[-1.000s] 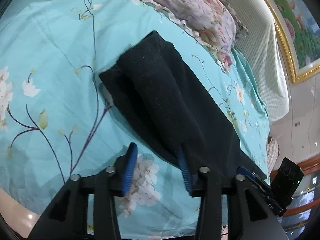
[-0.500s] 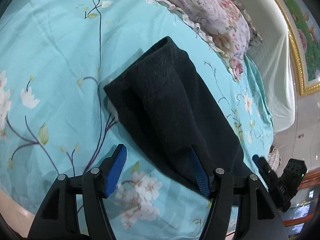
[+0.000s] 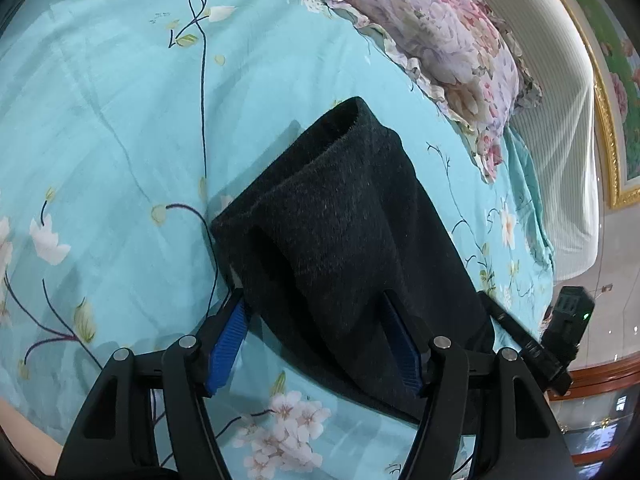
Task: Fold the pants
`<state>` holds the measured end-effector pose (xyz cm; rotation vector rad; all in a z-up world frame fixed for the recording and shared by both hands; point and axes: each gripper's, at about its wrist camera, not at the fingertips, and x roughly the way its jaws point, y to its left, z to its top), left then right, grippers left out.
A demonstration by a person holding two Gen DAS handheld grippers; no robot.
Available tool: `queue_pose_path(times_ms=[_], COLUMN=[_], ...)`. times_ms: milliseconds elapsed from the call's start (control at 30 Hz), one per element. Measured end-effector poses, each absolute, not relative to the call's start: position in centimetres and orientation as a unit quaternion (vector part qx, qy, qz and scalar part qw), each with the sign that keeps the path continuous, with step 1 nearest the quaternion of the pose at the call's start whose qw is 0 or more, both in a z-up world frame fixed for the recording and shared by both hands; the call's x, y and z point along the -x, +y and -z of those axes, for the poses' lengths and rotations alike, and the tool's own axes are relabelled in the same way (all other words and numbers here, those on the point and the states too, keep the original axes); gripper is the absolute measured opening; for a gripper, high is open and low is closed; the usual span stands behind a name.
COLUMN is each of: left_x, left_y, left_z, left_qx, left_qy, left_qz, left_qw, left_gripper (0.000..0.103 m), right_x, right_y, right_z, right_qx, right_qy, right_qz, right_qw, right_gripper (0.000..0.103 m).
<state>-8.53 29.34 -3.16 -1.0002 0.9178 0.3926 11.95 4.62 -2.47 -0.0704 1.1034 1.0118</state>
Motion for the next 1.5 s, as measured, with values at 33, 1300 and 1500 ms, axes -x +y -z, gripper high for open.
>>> queue_pose_path(times_ms=[33, 1300, 1500], left_x=[8.5, 12.4, 15.2], left_y=[29.4, 29.5, 30.2], left_z=[3.2, 2.9, -0.2], left_qx=[0.459, 0.356, 0.34], left_qy=[0.421, 0.352, 0.316], left_qz=[-0.18, -0.167, -0.214], left_qw=[0.761, 0.85, 0.86], left_gripper=[0.067, 0.033, 0.045], right_x=[-11.6, -6.5, -6.5], right_y=[5.1, 8.1, 4.3], right_z=[2.8, 1.2, -1.2], right_qx=[0.046, 0.144, 0.075], right_qy=[0.504, 0.413, 0.41], right_qz=[-0.462, -0.415, -0.404], right_qw=[0.728, 0.798, 0.814], right_gripper=[0.044, 0.021, 0.044])
